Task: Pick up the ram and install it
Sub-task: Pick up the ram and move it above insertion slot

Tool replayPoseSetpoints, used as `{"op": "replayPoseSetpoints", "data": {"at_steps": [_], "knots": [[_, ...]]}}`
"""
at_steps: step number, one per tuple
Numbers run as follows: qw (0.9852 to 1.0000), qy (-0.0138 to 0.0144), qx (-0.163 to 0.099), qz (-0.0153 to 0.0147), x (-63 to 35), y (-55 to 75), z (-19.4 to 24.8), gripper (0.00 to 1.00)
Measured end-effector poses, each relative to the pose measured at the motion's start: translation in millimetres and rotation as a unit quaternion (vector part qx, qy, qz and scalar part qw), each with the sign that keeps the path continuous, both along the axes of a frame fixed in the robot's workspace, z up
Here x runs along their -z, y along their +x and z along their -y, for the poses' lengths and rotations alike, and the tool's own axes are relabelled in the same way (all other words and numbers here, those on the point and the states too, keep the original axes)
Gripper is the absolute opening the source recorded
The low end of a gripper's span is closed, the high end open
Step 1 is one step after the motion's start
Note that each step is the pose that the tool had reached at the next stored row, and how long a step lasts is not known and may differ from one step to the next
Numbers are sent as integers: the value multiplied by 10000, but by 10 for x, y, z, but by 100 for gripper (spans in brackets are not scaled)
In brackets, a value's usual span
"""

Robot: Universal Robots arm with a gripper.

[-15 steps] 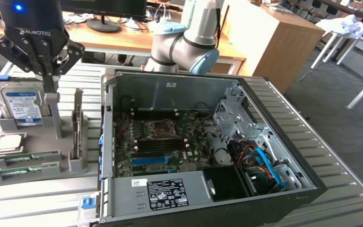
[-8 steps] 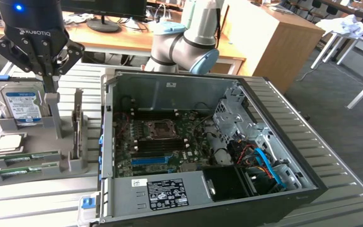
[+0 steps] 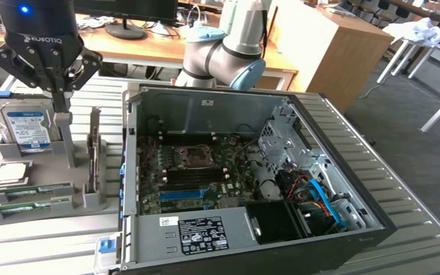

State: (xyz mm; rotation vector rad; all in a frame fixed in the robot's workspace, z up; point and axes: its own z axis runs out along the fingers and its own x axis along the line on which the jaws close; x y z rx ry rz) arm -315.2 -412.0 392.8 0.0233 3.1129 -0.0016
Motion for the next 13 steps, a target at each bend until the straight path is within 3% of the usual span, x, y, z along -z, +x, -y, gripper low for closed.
{"op": "replayPoseSetpoints", "data": {"at_steps": [7,13], "knots": [[9994,-1,-335,0,0,0,11,10],[9979,-1,-643,0,0,0,19,10]]}}
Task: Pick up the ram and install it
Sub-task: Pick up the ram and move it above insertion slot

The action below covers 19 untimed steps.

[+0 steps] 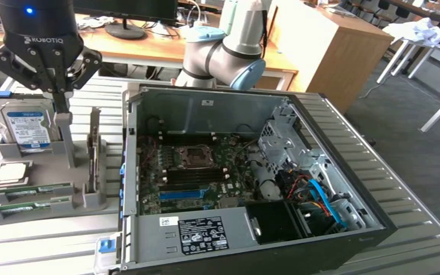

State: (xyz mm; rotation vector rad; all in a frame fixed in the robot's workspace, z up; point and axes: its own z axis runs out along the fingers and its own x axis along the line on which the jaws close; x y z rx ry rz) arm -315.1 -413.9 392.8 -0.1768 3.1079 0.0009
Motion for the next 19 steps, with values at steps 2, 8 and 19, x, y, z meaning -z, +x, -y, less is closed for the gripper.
{"op": "replayPoseSetpoints", "data": {"at_steps": [2,8,19], "knots": [[9999,0,-144,0,0,0,5,10],[9991,-2,-416,0,0,0,16,10],[9959,-3,-907,0,0,0,32,10]]}}
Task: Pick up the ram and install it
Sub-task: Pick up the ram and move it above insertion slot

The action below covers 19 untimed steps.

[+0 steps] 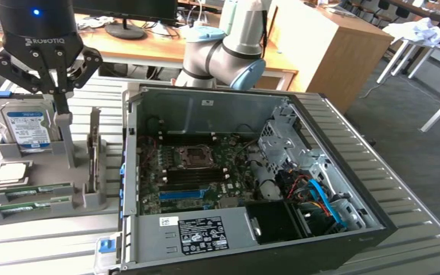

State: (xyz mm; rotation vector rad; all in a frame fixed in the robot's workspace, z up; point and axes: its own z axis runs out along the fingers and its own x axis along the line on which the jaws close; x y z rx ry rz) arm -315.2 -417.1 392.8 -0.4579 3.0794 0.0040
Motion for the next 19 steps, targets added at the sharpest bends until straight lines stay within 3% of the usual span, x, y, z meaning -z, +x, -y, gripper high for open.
{"op": "replayPoseSetpoints", "data": {"at_steps": [9,19], "knots": [[9991,-2,-426,0,0,0,7,10],[9960,-4,-889,0,0,0,15,10]]}}
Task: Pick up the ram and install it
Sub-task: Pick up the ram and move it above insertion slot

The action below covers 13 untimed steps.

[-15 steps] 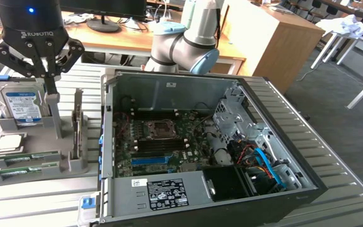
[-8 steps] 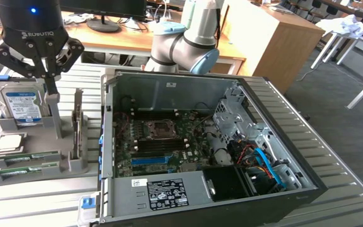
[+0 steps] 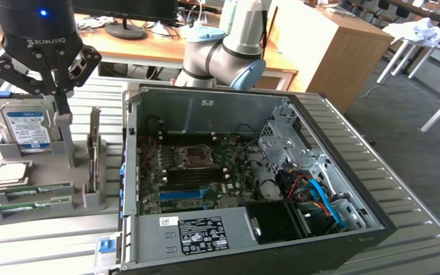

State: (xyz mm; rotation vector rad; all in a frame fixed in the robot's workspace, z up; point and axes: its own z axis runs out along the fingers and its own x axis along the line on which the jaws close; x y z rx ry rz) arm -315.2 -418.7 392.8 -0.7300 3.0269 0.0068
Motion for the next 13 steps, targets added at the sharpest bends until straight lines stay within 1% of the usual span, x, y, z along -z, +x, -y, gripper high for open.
{"op": "replayPoseSetpoints", "data": {"at_steps": [6,13], "knots": [[9996,-1,-272,0,0,0,5,10],[9983,-2,-584,0,0,0,11,10]]}}
